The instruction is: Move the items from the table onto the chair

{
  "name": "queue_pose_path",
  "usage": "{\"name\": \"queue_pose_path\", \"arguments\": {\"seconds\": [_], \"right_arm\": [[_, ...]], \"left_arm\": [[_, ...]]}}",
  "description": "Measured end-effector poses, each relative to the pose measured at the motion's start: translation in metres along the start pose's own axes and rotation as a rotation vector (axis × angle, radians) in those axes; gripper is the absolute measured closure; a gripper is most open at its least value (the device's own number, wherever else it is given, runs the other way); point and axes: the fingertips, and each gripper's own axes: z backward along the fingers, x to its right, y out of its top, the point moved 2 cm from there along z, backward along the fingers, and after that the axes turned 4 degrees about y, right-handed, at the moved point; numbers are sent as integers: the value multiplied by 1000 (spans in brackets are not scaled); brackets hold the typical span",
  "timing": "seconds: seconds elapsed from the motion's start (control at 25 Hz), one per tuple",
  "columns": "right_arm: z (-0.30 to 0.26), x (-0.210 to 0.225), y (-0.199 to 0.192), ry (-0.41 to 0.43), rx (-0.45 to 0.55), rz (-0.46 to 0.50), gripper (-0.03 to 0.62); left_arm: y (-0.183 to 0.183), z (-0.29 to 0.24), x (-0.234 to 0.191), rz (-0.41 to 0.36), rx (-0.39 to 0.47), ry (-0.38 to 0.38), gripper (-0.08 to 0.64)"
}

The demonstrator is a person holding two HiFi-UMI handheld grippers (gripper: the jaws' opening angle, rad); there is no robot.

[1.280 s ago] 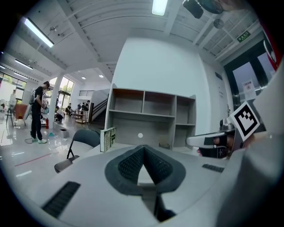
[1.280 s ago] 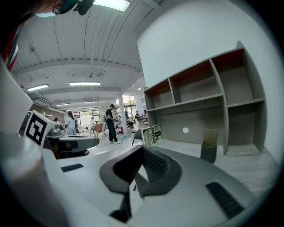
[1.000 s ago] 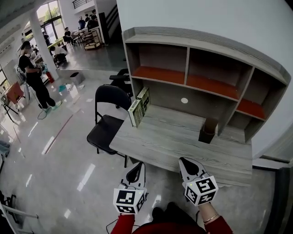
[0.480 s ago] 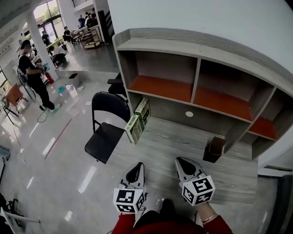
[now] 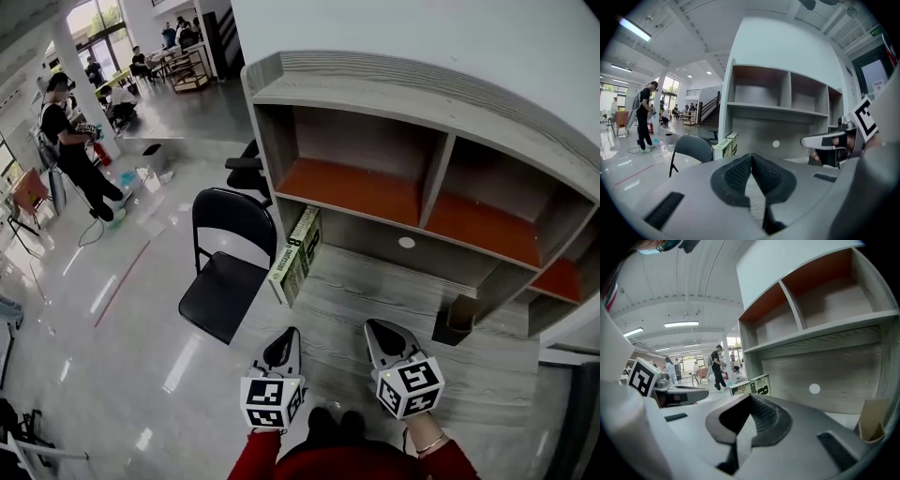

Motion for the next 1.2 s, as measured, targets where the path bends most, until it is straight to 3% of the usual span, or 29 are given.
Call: {"name": "queue_pose_path", "arguments": {"seconds": [0.28, 0.4, 0.52, 0.72, 1.08, 1.2], "right_arm": [[-19, 2, -1, -10, -18, 0, 584], [-21, 7, -2, -20, -23, -9, 584], [-22, 11, -4, -32, -30, -17, 584], [-27, 16, -6, -43, -49, -18, 584], [-62, 26, 9, -41, -59, 13, 584], [-66, 25, 9, -40, -63, 11, 584]], "left_arm": [[1, -29, -16, -29, -38, -10, 529], [18, -61, -36, -92, -83, 8, 373], [38, -96, -58, -172, -140, 43, 297], [34, -139, -77, -221, -266, 37, 278], [12, -177, -81, -239, -407, -4, 278], [2, -193, -79, -271, -495, -19, 278]]}}
